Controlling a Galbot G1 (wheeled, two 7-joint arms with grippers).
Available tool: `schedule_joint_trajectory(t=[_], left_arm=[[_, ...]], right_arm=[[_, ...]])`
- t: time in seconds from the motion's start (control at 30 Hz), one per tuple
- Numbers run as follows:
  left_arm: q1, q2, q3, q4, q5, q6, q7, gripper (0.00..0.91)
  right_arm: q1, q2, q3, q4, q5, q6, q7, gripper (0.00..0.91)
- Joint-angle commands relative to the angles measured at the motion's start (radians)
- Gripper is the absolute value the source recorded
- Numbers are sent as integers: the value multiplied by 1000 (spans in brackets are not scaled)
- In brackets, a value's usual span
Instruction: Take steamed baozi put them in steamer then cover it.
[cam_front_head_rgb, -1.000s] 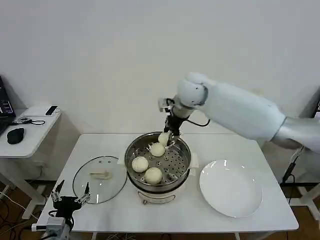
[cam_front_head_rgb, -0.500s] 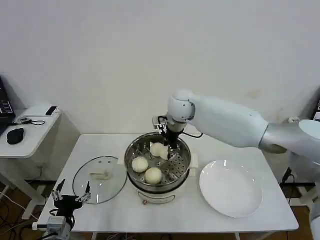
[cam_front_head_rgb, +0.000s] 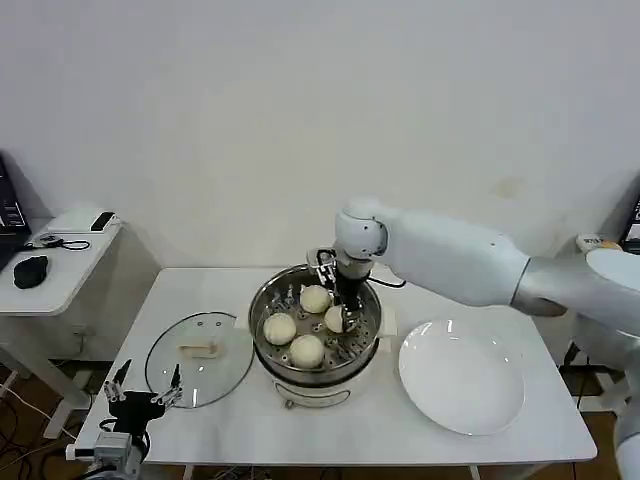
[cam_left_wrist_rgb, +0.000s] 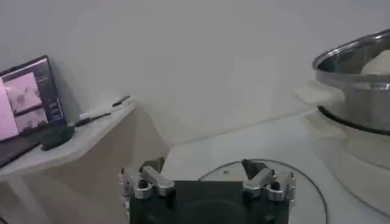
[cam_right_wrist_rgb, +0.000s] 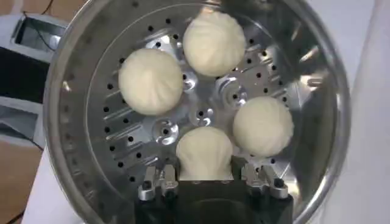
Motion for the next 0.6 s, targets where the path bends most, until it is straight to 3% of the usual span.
schedule_joint_trajectory(t=[0.03, 0.1, 0.13, 0.17, 0.6], left_arm=[[-1, 0, 1, 2, 0, 1, 0, 907], [-2, 0, 2, 4, 0, 1, 0, 907], [-1, 1, 2, 3, 0, 0, 1, 907], [-2, 1, 3, 4, 0, 1, 1, 907], [-4, -1, 2, 4, 2, 3, 6, 907]], right_arm=[[-9, -3, -8, 4, -14, 0, -4, 554], [-11, -1, -8, -2, -15, 1, 1, 554], [-13, 1, -7, -5, -16, 1, 4, 665], [-14, 2, -6, -6, -18, 1, 6, 907], [8, -18, 27, 6, 21, 2, 32, 907]])
